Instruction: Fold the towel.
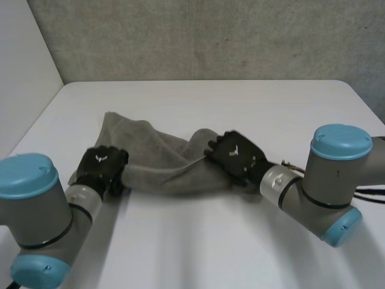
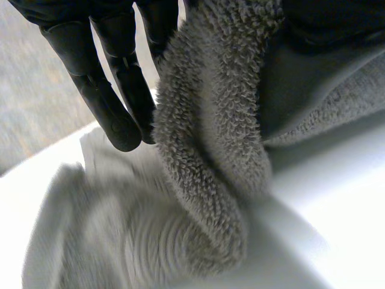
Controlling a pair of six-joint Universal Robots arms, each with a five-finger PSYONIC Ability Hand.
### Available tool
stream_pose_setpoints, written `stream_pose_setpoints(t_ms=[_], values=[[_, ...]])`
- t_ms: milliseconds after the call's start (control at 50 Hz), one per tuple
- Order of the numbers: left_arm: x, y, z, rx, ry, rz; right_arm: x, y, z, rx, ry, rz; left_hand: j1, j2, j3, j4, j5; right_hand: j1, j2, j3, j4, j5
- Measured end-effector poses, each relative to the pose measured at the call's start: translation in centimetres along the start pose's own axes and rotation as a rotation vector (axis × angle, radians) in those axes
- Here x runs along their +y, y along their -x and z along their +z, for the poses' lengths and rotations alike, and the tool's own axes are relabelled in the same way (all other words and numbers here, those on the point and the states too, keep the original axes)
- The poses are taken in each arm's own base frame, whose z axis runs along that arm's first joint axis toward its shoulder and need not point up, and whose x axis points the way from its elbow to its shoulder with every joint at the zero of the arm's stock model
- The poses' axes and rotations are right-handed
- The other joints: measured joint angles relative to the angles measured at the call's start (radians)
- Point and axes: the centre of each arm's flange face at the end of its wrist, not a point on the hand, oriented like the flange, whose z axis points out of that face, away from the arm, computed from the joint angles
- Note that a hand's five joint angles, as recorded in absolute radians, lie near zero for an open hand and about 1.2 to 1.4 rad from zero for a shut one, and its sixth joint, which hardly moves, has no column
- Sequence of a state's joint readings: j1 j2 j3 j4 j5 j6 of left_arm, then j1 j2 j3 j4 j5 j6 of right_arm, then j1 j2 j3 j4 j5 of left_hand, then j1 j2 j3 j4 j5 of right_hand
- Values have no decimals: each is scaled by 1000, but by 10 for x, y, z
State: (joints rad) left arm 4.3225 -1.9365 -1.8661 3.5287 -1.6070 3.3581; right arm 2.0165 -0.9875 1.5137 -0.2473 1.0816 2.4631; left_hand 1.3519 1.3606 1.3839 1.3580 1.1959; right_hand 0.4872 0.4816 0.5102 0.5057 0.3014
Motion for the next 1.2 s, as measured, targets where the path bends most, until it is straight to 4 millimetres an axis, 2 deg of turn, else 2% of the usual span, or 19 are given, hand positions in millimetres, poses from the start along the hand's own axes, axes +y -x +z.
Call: stream_pose_setpoints(t_ms=[20, 40, 100, 160, 280, 400, 520, 660, 820, 920, 960, 1020, 1080, 1140, 1200], values=[[5, 1, -2, 1, 20, -1, 2, 4, -5, -21, 30, -3, 0, 0, 0, 0, 0, -149, -164, -174, -162, -163], [8, 1, -3, 1, 32, -2, 1, 6, -8, -33, 47, -1, 0, 0, 0, 0, 0, -208, -220, -231, -230, -232], [12, 2, -5, 1, 46, -4, -6, 5, -15, -47, 64, 17, 0, 0, 0, 0, 0, -244, -237, -264, -252, -243], [10, 4, -8, 0, 46, -5, -24, -3, -24, -41, 60, 62, 0, 0, 0, 0, 0, -252, -237, -264, -252, -243], [-1, 6, -15, -3, 19, -7, -68, -33, -38, 3, 1, 219, 0, 0, -1, 0, 0, -252, -237, -264, -252, -243], [-5, 4, -27, 6, 5, -5, -90, -62, -40, 27, -9, 334, -1, -3, -15, -2, -4, -256, -237, -264, -252, -243], [-2, 1, -38, 18, 11, -1, -84, -80, -21, 25, 45, 361, -32, -43, -70, -42, -53, -256, -237, -264, -252, -243], [2, -1, -48, 23, 21, 1, -56, -85, 17, -3, 158, 362, -94, -106, -130, -104, -113, -205, -208, -238, -234, -185], [1, 0, -50, 20, 16, -1, -16, -68, 51, -52, 281, 393, -129, -139, -160, -136, -147, -127, -126, -152, -142, -96], [0, 1, -49, 18, 11, -2, -6, -57, 59, -76, 309, 403, -133, -144, -162, -140, -149, -103, -108, -127, -115, -68], [0, 1, -49, 18, 9, -2, -3, -53, 61, -82, 315, 405, -136, -145, -163, -143, -153, -23, -17, -39, -27, 9], [-1, 1, -49, 18, 6, -2, -3, -49, 62, -88, 317, 403, -145, -153, -171, -151, -162, 233, 248, 211, 217, 247], [-1, 1, -48, 18, 3, -2, -9, -48, 61, -89, 309, 395, -173, -181, -198, -180, -191, 563, 575, 521, 541, 564], [-2, 1, -47, 17, 1, -2, -18, -51, 58, -82, 294, 386, -201, -209, -225, -206, -218, 789, 788, 723, 762, 797], [-3, 2, -45, 15, -1, -3, -26, -55, 53, -78, 288, 383, -210, -219, -235, -215, -228, 841, 838, 781, 826, 861]])
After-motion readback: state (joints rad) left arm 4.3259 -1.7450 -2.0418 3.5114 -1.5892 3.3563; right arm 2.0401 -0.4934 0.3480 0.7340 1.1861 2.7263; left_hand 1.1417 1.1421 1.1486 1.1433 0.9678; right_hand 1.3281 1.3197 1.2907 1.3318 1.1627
